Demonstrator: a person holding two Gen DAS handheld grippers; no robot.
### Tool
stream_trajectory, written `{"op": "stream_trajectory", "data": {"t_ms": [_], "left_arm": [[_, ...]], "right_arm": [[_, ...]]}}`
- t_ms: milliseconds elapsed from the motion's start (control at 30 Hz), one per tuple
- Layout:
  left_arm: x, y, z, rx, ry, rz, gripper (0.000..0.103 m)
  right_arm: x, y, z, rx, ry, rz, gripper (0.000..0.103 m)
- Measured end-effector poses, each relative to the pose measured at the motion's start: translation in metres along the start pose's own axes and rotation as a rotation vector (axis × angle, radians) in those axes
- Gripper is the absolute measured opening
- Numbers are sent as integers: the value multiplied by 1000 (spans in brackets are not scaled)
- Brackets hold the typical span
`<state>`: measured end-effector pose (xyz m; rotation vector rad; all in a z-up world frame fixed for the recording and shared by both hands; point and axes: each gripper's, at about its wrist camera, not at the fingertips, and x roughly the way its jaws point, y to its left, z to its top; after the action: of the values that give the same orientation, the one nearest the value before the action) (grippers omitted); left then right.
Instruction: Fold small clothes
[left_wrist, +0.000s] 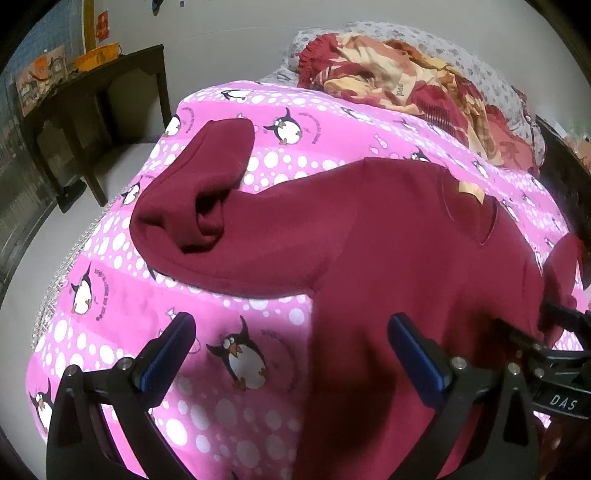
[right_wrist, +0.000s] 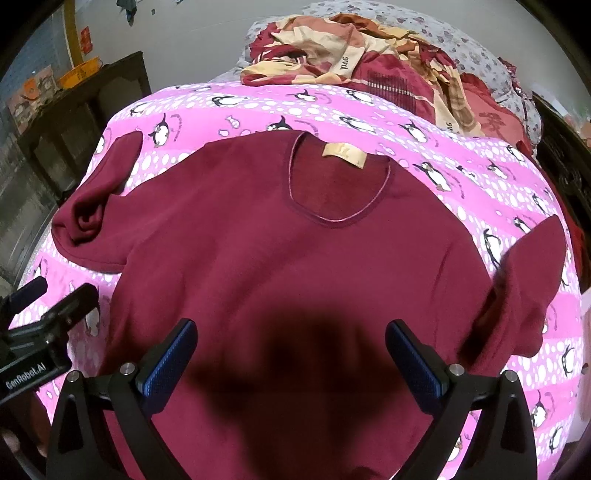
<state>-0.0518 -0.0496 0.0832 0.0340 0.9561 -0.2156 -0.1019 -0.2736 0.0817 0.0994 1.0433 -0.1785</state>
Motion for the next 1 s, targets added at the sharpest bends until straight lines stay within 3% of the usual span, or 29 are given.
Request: {"op": "stream_trajectory", "data": {"t_ms": [133, 300, 400, 833, 1000], "left_arm": [[3, 9, 8, 4, 2, -14, 103], [6, 44, 37, -91, -19, -25, 103], [17, 66, 57, -138, -15, -9, 103], [81, 115, 122, -126, 31, 123, 103], [102, 124, 135, -137, 49, 145, 93]], "right_arm": [[2, 3, 1, -9, 6, 5, 103], [5, 4, -1, -11, 20, 17, 103], [6, 4, -2, -6, 29, 32, 103], [19, 3, -4, -15, 71, 63, 103], [24, 4, -5, -28, 81, 70, 103]]}}
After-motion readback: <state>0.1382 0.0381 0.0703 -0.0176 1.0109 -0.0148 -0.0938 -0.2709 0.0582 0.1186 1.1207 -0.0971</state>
